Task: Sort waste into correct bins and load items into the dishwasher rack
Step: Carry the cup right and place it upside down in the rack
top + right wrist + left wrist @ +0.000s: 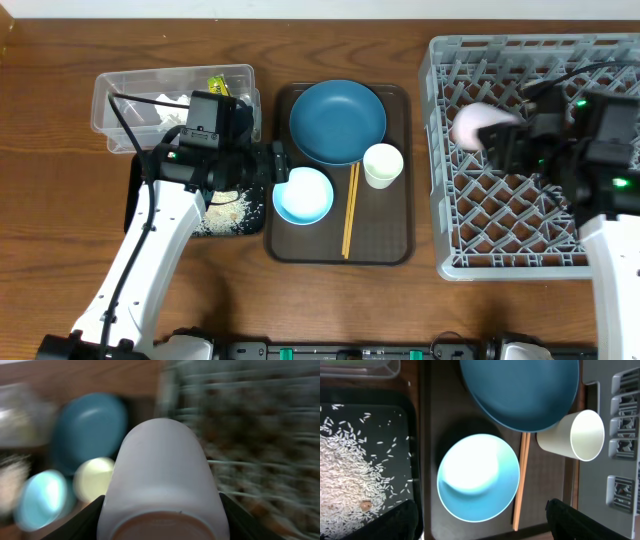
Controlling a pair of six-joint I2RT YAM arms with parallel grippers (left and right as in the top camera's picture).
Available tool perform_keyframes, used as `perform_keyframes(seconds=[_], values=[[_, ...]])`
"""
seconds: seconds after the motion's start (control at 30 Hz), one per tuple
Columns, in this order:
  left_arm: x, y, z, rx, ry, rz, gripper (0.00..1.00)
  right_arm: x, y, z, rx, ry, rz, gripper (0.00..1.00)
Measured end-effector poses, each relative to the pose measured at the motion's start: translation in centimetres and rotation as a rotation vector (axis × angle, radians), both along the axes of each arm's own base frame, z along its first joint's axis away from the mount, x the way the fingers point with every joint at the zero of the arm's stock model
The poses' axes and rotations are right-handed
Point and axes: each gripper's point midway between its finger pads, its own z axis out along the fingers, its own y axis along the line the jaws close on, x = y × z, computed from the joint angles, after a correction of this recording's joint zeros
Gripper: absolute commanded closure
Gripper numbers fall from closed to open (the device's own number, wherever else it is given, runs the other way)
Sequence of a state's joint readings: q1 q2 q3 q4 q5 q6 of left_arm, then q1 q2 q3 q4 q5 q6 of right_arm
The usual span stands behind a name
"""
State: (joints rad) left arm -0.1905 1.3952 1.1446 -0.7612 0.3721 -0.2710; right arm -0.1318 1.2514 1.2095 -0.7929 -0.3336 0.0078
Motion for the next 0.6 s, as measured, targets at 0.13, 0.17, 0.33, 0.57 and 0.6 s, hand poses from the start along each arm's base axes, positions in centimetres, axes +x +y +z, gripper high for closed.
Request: perform_keyframes(seconds=[0.13, 0.17, 0.33, 0.57, 0.6], values=[[0.1, 0.1, 0.0, 0.009, -0.003, 0.001, 0.16, -0.5, -6.2, 1.2, -0.129, 0.013, -0.221, 0.97], [0.1, 0.1, 0.0, 0.01, -0.004, 0.0, 0.16, -0.7, -7.5, 1.3, -0.15, 0.017, -0.267, 0.97], [0.1, 0.2, -0.1, 0.012, -0.004, 0.0, 0.15, -2.4, -14.3, 1.3, -0.224, 0.05, -0.504, 0.99], [0.1, 0.2, -0.1, 0.013, -0.005, 0.0, 0.15, -4.8, -22.1, -0.4, -0.208, 0.12, -0.764, 0.99], [0.1, 0.2, -0.1, 0.013, -0.005, 0.0, 0.15, -5.3, -23.1, -1.1, -0.2, 0.143, -0.795, 0.99]])
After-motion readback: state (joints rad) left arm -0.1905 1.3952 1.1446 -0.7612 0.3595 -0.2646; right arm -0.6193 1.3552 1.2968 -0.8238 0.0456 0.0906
